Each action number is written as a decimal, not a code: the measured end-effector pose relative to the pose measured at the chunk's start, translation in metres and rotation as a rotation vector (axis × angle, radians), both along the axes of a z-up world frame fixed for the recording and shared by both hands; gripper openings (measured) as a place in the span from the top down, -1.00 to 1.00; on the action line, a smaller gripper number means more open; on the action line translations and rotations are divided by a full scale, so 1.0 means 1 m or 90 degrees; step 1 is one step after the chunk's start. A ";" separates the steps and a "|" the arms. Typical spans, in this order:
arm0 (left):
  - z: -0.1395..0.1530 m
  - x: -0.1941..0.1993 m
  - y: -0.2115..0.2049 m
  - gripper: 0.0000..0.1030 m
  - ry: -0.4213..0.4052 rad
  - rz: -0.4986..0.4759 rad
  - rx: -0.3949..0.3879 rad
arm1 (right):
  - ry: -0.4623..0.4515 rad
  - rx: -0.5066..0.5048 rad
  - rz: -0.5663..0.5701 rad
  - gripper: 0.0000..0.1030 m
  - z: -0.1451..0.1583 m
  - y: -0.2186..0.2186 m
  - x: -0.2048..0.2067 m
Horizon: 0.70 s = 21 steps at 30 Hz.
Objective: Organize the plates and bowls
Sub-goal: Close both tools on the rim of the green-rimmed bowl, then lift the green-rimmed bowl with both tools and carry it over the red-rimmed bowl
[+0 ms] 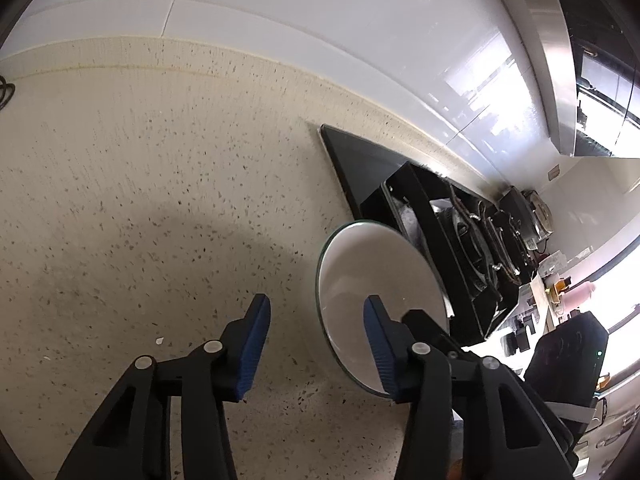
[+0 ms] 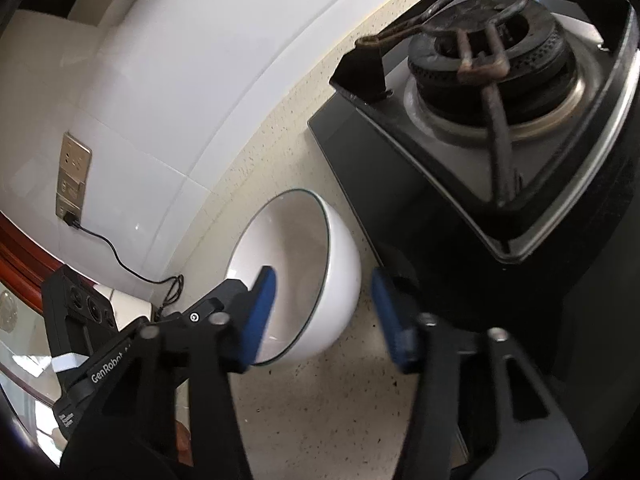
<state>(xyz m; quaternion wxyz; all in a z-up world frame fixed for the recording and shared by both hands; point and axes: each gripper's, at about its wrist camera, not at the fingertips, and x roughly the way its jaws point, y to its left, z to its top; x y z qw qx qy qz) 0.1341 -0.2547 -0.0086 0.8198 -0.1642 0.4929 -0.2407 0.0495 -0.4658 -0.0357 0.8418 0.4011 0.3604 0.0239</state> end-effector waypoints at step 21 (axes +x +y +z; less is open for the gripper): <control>0.002 -0.030 0.042 0.63 -0.003 0.033 0.013 | -0.007 -0.057 0.042 0.29 0.009 0.047 -0.007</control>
